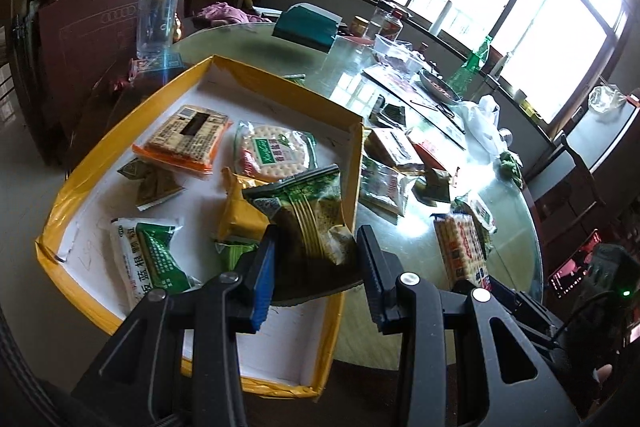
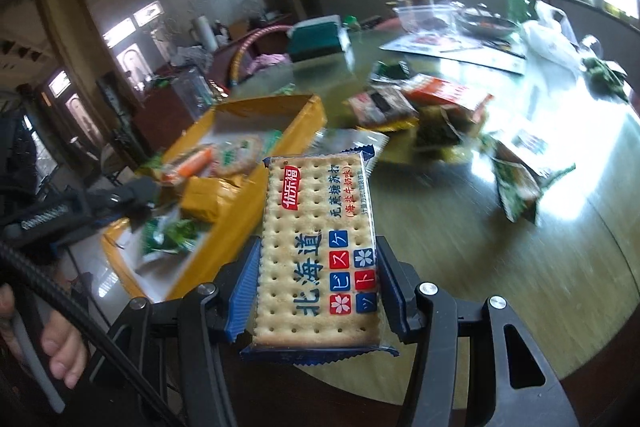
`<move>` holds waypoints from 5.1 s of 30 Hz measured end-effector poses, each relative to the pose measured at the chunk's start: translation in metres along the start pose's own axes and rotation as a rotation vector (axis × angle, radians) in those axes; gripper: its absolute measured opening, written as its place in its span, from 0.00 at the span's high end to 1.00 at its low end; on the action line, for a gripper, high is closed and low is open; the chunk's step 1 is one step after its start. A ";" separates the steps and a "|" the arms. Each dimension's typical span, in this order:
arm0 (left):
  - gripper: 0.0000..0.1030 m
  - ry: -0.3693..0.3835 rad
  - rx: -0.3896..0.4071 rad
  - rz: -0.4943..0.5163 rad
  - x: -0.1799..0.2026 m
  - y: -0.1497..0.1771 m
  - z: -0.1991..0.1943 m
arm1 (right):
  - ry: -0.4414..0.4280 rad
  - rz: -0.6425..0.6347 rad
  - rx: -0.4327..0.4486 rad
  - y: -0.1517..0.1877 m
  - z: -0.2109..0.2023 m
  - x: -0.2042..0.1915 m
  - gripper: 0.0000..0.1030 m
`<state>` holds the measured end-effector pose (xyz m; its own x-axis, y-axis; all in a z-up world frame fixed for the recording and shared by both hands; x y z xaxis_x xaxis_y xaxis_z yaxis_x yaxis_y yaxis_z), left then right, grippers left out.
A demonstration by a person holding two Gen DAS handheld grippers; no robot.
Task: Organize snacks
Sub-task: 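Carry both held snacks over the yellow tray, then lower both snacks into the tray and open both grippers, then withdraw both grippers from the yellow tray toward the snack pile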
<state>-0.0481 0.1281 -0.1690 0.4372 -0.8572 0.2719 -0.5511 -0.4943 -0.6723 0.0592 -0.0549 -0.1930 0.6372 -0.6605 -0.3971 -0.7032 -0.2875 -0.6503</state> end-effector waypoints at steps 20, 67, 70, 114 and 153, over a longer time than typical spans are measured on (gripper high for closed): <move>0.61 -0.068 -0.012 -0.038 -0.026 0.003 0.007 | -0.100 -0.048 -0.037 -0.009 0.029 -0.046 0.47; 0.61 -0.112 -0.026 -0.077 -0.052 0.001 0.015 | -0.175 -0.001 -0.087 -0.017 0.054 -0.056 0.47; 0.61 -0.129 -0.011 -0.092 -0.060 0.000 0.010 | -0.175 0.022 -0.080 -0.019 0.054 -0.049 0.47; 0.25 0.006 0.055 0.164 0.028 0.012 -0.004 | -0.116 0.112 -0.038 -0.006 0.023 0.010 0.28; 0.23 0.036 -0.036 0.251 0.083 0.029 0.017 | 0.013 0.245 -0.013 -0.002 -0.004 0.079 0.26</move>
<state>-0.0159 0.0455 -0.1773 0.2585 -0.9579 0.1248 -0.6641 -0.2701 -0.6972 0.1097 -0.1087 -0.2201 0.4433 -0.7203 -0.5335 -0.8403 -0.1269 -0.5270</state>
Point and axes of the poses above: each gripper's, at about its wrist camera, not at the fingertips, and z roughly the way its jaws point, x to its right, y to its underside, the point moved 4 cm from there along z, roughly the way its jaws point, and after that the axes turned 7 degrees about z, right-handed, at the moved point
